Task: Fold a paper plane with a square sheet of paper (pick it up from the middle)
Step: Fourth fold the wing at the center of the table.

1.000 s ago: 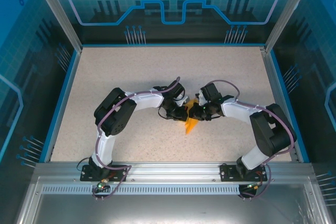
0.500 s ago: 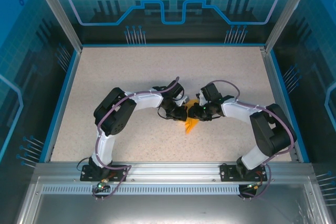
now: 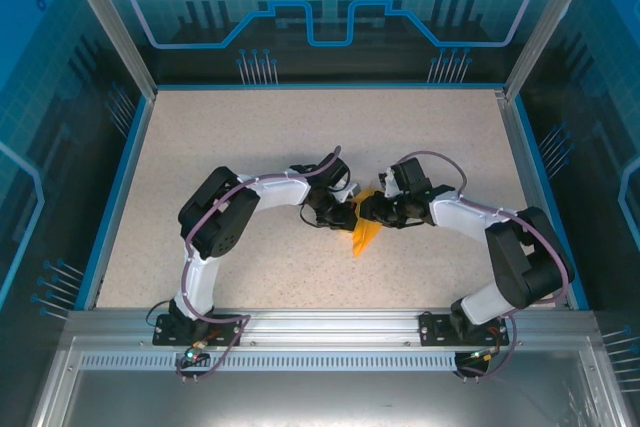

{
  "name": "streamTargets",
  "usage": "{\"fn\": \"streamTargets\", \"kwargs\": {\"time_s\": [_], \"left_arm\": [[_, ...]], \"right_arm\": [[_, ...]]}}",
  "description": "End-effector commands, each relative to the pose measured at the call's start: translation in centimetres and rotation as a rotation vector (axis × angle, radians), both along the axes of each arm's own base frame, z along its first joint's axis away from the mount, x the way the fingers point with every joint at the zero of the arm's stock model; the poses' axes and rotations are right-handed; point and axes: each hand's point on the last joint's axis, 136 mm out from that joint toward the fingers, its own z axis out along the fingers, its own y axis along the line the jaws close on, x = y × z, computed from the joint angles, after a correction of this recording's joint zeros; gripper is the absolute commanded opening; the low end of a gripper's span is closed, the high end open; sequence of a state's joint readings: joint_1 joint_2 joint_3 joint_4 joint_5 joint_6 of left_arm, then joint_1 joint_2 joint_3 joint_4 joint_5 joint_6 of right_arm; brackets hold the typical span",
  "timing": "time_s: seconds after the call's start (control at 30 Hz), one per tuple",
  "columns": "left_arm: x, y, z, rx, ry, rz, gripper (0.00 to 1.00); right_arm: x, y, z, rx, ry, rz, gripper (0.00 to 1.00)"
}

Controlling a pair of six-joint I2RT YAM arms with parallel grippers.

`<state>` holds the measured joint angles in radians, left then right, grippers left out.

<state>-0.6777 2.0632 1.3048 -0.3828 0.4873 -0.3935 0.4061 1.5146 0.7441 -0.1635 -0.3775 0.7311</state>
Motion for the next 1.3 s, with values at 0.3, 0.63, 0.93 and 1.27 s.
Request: {"fn": "streamTargets", "kwargs": {"time_s": [0.3, 0.63, 0.93, 1.27], "left_arm": [[-0.2, 1.2, -2.1, 0.046, 0.021, 0.021, 0.00], [-0.3, 1.1, -1.8, 0.037, 0.020, 0.022, 0.00], [-0.3, 0.9, -1.5, 0.014, 0.021, 0.029, 0.00], [-0.2, 0.9, -0.9, -0.025, 0.017, 0.039, 0.00]], "right_arm": [[-0.8, -0.6, 1.4, 0.047, -0.011, -0.015, 0.30], [0.0, 0.2, 0.7, 0.074, -0.003, -0.012, 0.17], [0.3, 0.6, -0.7, 0.088, 0.023, -0.009, 0.11], [0.8, 1.1, -1.6, 0.104, 0.039, -0.009, 0.06]]}}
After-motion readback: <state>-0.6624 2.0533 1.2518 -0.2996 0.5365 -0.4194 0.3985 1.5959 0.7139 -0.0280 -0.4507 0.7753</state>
